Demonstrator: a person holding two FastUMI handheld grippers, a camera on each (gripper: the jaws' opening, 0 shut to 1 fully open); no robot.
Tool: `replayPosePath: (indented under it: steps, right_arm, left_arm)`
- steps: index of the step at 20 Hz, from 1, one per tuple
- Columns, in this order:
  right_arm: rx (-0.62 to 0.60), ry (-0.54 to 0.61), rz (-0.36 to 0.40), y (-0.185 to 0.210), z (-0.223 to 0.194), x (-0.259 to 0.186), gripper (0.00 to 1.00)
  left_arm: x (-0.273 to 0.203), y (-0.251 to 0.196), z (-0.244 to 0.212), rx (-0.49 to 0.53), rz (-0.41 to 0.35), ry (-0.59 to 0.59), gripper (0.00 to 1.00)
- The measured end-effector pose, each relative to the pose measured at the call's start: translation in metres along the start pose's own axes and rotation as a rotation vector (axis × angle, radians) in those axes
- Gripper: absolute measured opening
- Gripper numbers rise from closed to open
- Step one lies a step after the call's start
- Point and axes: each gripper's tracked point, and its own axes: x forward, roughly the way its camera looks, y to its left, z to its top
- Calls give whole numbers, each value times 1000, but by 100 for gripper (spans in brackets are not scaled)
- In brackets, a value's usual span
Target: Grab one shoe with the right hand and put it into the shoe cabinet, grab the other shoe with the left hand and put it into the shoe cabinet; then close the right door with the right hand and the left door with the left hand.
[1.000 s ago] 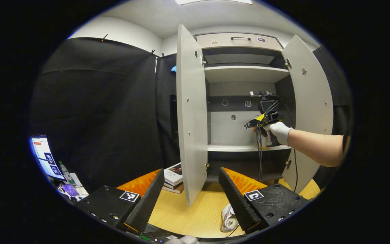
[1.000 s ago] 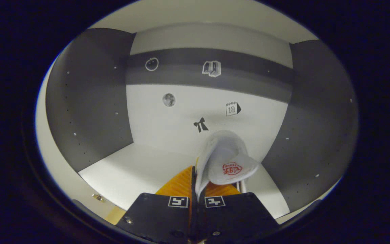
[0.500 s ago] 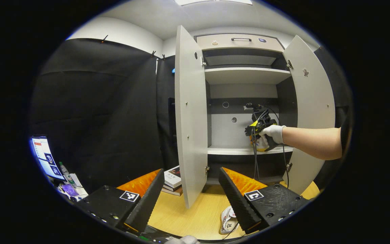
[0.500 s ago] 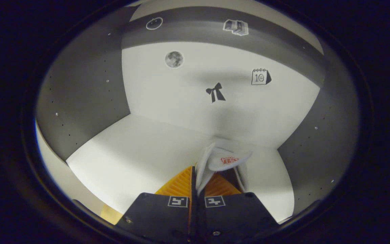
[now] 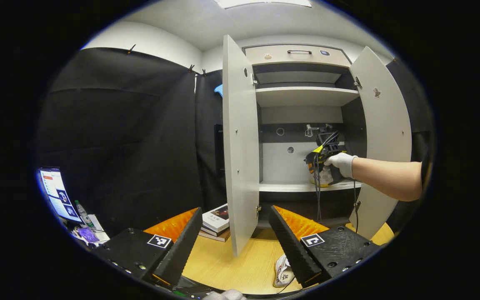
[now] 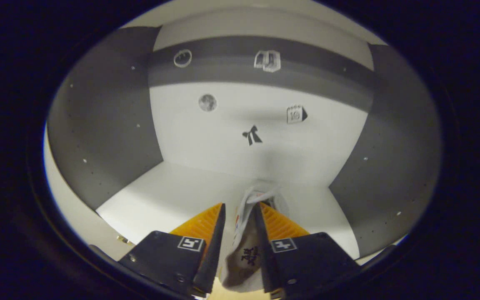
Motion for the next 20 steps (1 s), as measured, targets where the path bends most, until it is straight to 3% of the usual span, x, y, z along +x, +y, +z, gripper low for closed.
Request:
replayPosePath:
  steps: [1, 2, 5, 6, 12, 17, 18, 20]
  right_arm:
    - [-6, -59, -12, -4, 10, -16, 54]
    - [-1, -123, -21, -5, 18, -34, 72]
    - [21, -258, -24, -11, 32, -93, 100]
    - [38, -281, -11, -9, 34, -110, 100]
    - [74, -435, 27, -15, 9, -223, 100]
    - [126, -453, 54, -19, -58, -300, 100]
    - [128, -465, 44, -24, -72, -313, 100]
    - [114, -480, -7, -36, -104, -336, 100]
  left_arm:
    - [0, 2, 0, -2, -4, -2, 97]
    - [0, 2, 0, -5, -10, -2, 97]
    - [-2, 2, 2, -3, -38, -12, 97]
    - [-2, 1, 2, 1, -48, -11, 100]
    - [1, -4, 4, -1, -125, -24, 97]
    - [2, -14, 4, 15, -199, -32, 100]
    - [1, -15, 4, 15, -211, -34, 97]
    - [2, -21, 3, 18, -236, -34, 100]
